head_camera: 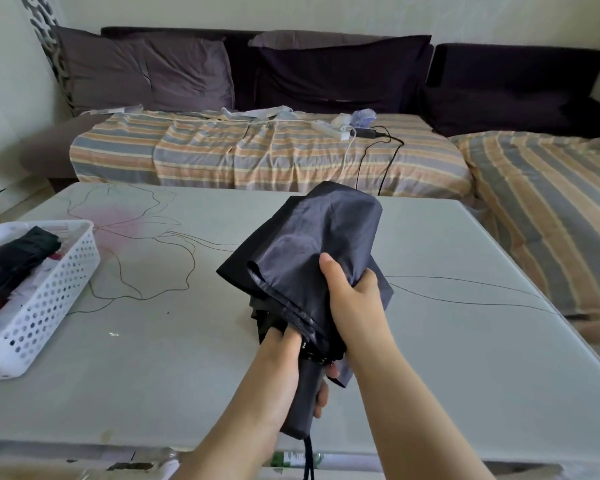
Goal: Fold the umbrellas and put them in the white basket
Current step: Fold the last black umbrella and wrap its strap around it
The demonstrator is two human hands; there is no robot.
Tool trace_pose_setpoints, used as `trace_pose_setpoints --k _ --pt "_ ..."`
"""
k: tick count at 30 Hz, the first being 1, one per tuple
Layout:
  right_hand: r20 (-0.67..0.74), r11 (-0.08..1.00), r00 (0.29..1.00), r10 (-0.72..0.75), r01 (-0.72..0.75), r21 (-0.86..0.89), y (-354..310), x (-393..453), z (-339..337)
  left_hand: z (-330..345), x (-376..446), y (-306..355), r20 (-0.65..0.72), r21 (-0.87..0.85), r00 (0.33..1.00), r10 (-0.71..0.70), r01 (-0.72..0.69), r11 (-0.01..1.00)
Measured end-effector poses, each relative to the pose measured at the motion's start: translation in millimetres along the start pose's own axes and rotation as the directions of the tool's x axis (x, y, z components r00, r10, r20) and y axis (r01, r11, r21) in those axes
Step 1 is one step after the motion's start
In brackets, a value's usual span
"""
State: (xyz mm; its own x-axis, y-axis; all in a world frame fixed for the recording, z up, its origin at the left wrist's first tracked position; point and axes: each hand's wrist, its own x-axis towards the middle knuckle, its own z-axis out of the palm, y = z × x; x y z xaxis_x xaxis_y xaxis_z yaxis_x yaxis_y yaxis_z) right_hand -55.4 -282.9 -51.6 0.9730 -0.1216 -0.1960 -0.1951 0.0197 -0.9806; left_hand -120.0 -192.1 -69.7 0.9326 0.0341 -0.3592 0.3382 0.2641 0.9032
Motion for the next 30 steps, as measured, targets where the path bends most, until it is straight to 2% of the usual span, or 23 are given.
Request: trace_pose_setpoints --k 2,4,7,9,13,16,18,21,25,27,30 --pt "-0.03 0.993 0.997 -0.077 0.074 -0.087 3 2 1 -1 -6 -5 -0.047 0.038 0.991 0.129 -0.127 0.991" --pt "-0.055 0.98 0.984 -0.168 0.161 -0.114 3 2 1 0 -5 -3 -0.054 0.055 0.98 0.191 -0.188 0.981" --pt "-0.105 0.94 0.935 -0.339 0.34 -0.003 -2 -2 -1 -1 -3 6 -0.075 0.01 0.982 0.171 -0.171 0.985" --pt "-0.069 0.921 0.924 -0.376 0.381 0.08 -5 -7 -1 -3 -5 8 -0.077 -0.039 0.985 0.156 -0.159 0.986" --pt "0.025 0.943 0.943 -0.331 0.332 -0.015 -1 -4 7 -2 -5 9 -0.057 -0.095 0.984 0.168 -0.173 0.98" --pt "0.141 0.971 0.962 -0.235 0.24 -0.017 2 -2 12 -3 -4 6 -0.034 0.023 0.975 0.219 -0.219 0.976" --pt "0.19 0.968 0.954 -0.233 0.246 -0.044 3 -2 13 -5 -4 3 -0.019 0.111 0.971 0.239 -0.235 0.966" --pt "0.189 0.963 0.949 -0.252 0.264 -0.044 3 -4 12 -9 -6 2 0.014 0.168 0.978 0.21 -0.209 0.963" --pt "0.184 0.958 0.944 -0.273 0.284 -0.037 2 -6 7 -10 -12 10 0.103 0.066 0.988 0.113 -0.12 0.991" --pt "0.194 0.956 0.941 -0.278 0.291 -0.046 2 -6 6 -10 -12 8 0.092 0.07 0.988 0.123 -0.13 0.989" --pt "0.211 0.95 0.934 -0.289 0.307 -0.056 4 -6 6 -7 -8 2 0.033 0.217 0.974 0.224 -0.226 0.95"
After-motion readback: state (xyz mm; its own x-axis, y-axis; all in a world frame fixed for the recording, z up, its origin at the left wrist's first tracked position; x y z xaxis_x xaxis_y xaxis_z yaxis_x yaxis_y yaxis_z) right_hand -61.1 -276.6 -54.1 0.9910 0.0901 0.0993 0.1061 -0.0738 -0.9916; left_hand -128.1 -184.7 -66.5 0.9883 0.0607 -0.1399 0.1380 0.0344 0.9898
